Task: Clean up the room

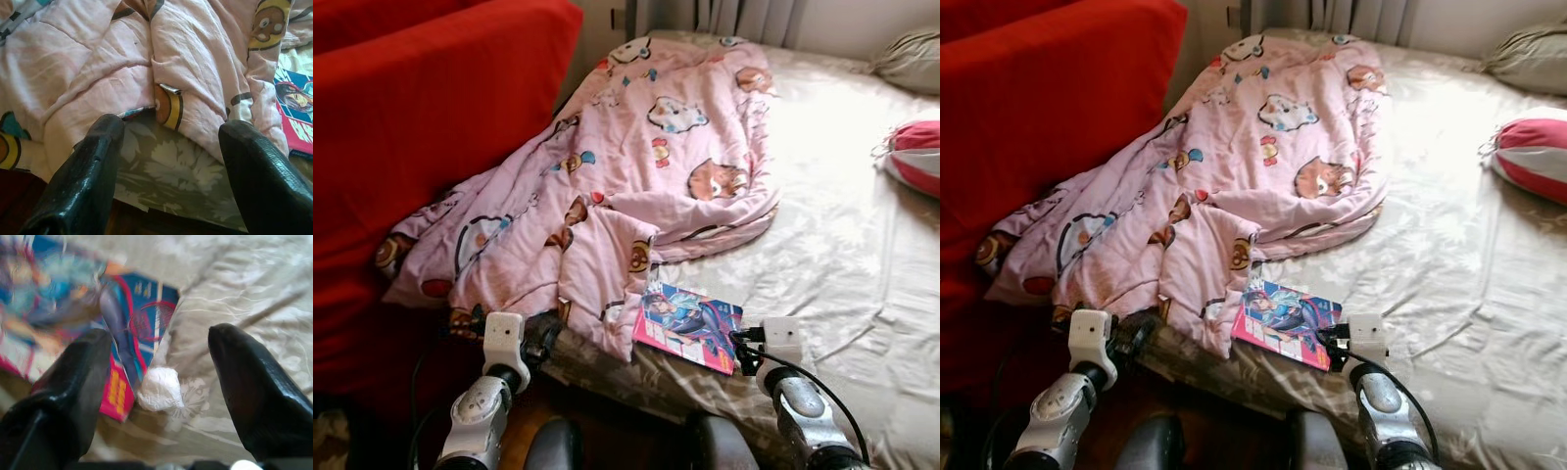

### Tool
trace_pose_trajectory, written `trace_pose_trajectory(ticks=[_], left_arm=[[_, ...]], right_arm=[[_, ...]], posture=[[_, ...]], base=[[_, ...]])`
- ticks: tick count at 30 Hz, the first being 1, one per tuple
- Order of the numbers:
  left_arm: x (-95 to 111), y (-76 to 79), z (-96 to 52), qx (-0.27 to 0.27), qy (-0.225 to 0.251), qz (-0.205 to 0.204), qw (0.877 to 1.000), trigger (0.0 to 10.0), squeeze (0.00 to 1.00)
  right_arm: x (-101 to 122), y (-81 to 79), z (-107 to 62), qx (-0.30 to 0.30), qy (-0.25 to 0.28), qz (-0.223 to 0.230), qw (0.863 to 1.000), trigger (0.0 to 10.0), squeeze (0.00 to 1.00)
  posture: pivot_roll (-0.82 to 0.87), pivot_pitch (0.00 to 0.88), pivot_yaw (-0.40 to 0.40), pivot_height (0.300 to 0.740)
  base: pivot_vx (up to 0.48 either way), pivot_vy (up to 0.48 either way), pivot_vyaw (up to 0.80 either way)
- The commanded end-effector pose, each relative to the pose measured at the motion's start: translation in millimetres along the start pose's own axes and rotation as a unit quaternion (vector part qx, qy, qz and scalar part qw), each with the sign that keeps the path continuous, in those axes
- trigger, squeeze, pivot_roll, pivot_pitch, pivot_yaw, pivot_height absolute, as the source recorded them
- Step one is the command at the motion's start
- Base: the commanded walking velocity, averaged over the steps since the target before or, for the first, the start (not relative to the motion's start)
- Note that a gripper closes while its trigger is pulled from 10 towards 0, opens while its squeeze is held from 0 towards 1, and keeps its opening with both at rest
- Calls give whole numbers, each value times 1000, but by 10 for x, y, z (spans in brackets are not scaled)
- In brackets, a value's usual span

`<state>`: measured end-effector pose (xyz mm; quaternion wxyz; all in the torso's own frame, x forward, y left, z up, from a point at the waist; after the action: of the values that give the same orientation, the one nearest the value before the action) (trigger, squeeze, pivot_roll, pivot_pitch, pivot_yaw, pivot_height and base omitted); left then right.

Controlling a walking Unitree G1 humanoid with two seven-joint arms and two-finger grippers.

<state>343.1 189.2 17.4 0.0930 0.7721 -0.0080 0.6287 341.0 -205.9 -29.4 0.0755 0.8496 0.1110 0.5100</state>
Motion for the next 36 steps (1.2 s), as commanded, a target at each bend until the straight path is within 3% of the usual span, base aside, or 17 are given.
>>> trace_pose_trajectory(ticks=[1, 6, 7, 14, 17, 21, 29, 36], left_arm=[[-54, -32, -74, -1, -12, 5, 1000, 10000, 0], [-65, -41, -144, -3, -13, 8, 1000, 10000, 0], [-79, -57, -201, -3, -16, 11, 1000, 10000, 0], [-129, -118, -330, 4, -28, 14, 1000, 10000, 0], [-132, -134, -352, 7, -30, 14, 999, 10000, 0], [-122, -145, -383, 9, -33, 15, 999, 10000, 0], [-100, -168, -403, 13, -37, 17, 999, 10000, 0], [-83, -144, -390, 9, -39, 20, 999, 10000, 0]], right_arm=[[-143, 54, -12, 8, -43, -66, 997, 10000, 1000], [-135, 150, -3, 20, -57, -145, 988, 10000, 1000], [-86, 222, 13, 28, -62, -175, 982, 10000, 0], [168, 357, 71, 55, -53, -210, 975, 10000, 0], [204, 355, 75, 68, -51, -204, 975, 10000, 0], [233, 290, 61, 119, -51, -235, 963, 10000, 0], [166, 492, 12, 131, -88, -325, 932, 10000, 0], [140, 563, -32, 154, -99, -359, 915, 10000, 0]], posture=[[95, 289, 14, 636], [110, 316, 19, 636], [118, 340, 24, 636], [133, 363, 25, 636], [137, 366, 24, 636], [147, 370, 27, 636], [155, 370, 32, 636], [153, 364, 33, 636]], base=[[0, 0, 0], [0, 0, 0], [0, 0, 0], [0, 0, 0], [0, 0, 0], [0, 0, 0], [0, 0, 0], [0, 0, 0]])
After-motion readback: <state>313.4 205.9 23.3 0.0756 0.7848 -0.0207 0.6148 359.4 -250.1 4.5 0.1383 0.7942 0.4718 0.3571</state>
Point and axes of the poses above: a point about 5 cm out from each wrist's last joint towards the gripper, its own z axis pointing out of the wrist towards the gripper, its own x axis along the axis of the wrist's last joint, y = z × x, the point moved 6 cm from there along z, pointing out of the wrist towards the gripper, and after that the axes turned 6 degrees about -z, right-handed, at the moved point
